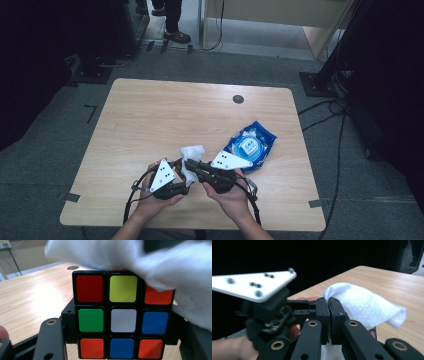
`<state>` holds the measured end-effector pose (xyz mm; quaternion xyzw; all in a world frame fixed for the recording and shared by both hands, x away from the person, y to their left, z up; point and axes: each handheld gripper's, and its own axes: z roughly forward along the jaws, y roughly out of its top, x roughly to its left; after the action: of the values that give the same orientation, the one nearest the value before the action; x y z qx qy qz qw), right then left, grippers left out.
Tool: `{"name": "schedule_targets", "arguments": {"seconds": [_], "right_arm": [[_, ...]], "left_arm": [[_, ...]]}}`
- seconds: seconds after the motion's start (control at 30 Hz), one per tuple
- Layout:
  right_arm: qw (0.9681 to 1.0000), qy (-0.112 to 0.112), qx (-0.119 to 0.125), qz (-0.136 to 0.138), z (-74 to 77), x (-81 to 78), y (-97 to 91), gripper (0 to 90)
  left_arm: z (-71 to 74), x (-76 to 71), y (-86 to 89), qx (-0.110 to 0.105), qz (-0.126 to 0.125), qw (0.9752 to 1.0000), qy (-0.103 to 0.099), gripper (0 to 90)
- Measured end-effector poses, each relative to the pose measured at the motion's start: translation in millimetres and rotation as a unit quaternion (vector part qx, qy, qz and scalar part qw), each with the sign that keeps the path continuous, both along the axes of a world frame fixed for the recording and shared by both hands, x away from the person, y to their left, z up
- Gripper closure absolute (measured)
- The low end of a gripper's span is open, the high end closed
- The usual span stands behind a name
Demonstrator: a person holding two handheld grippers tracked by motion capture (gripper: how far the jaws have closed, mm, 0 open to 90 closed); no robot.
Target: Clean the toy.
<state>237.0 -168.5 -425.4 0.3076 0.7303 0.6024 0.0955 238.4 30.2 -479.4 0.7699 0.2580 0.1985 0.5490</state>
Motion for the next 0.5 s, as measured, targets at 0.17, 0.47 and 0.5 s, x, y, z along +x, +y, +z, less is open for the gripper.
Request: {"name": "schedule_targets", "arguments": {"seconds": [0.17,0.47,0.5], "right_arm": [[0.9998,0.008,0.014,-0.012,-6.3,5.7,-4.1,88.1],[0.9947,0.036,-0.017,-0.095,-19.7,25.9,-31.5,88.2],[0.9942,0.038,-0.019,-0.099,-20.9,26.9,-33.7,88.1]], "left_arm": [[0.0,-3.0,-1.3,0.003,-0.002,0.9999,-0.012,34.2],[6.0,-1.7,7.3,-0.015,0.003,0.9997,-0.020,34.2],[6.9,-0.2,8.9,-0.014,0.005,0.9997,-0.018,34.2]]}}
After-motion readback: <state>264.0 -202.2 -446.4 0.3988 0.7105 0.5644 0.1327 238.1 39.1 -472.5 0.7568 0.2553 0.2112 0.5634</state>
